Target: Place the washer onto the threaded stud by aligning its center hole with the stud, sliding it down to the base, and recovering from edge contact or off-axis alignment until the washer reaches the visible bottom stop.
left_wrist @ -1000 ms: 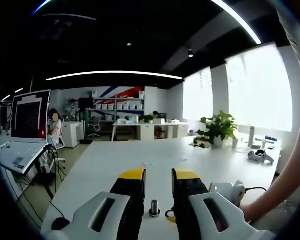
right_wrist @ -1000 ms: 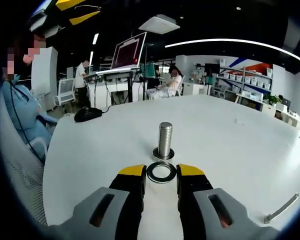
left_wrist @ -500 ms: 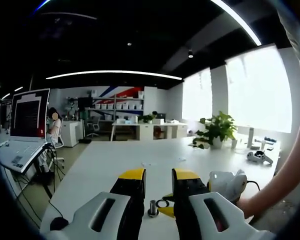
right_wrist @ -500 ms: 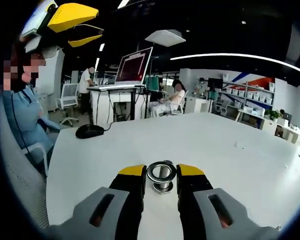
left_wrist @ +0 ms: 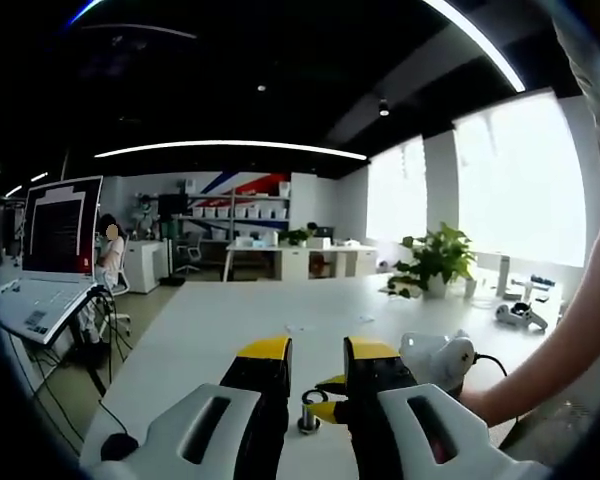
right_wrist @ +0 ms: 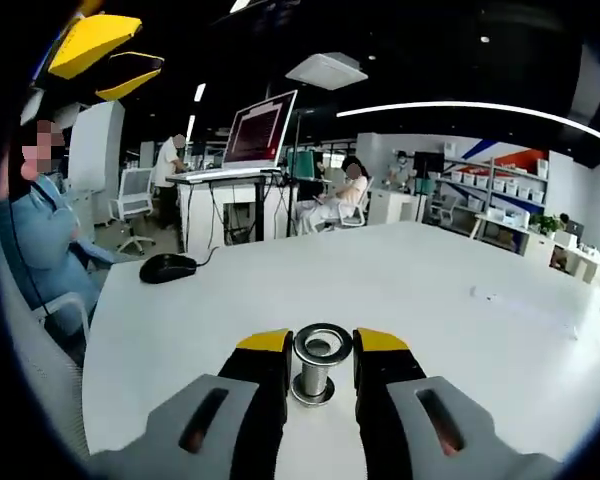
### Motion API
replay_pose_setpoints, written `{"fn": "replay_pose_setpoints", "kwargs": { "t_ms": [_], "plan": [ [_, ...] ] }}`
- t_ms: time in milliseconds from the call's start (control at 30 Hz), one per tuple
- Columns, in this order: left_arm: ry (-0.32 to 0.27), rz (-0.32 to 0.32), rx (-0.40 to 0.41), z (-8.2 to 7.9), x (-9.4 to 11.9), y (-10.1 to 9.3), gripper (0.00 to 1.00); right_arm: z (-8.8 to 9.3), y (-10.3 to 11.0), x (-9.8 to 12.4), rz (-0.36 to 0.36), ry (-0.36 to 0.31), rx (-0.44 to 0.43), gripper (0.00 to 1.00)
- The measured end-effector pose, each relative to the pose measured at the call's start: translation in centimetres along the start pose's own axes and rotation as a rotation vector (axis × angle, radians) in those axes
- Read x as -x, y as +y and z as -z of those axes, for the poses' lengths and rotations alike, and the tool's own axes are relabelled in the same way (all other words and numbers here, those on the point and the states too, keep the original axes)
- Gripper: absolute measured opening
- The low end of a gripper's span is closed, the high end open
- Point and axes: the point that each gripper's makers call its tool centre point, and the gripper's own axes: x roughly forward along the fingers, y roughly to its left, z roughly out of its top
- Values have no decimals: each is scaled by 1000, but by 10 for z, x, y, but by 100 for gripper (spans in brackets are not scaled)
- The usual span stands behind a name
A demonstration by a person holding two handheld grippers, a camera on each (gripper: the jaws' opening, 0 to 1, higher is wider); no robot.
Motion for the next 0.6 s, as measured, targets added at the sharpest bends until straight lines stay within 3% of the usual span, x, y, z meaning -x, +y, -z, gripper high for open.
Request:
{"fn": "replay_pose_setpoints", "kwargs": {
  "t_ms": [567,600],
  "plan": [
    [3,-6,1,1,0,2,19,12,5,-8,-24,50,-7,26],
    [4,-6,2,1,-1,1,19,13,4,-8,-23,52,-5,22]
  ]
}}
